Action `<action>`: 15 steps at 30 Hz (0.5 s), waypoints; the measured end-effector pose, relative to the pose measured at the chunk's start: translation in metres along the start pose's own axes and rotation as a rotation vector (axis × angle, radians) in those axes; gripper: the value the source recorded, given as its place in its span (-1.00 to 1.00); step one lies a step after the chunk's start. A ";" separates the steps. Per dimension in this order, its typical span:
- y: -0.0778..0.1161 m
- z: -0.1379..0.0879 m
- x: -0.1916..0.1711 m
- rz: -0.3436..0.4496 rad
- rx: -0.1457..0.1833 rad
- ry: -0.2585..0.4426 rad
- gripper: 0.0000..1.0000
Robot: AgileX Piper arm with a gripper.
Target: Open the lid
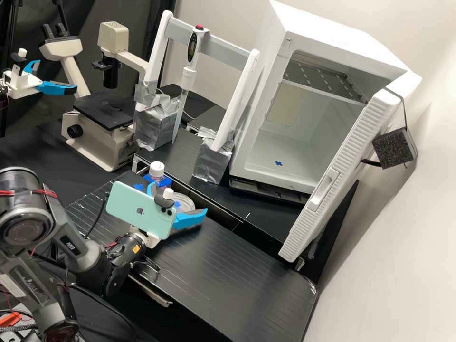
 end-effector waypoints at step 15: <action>0.011 -0.008 -0.009 0.043 -0.003 0.037 1.00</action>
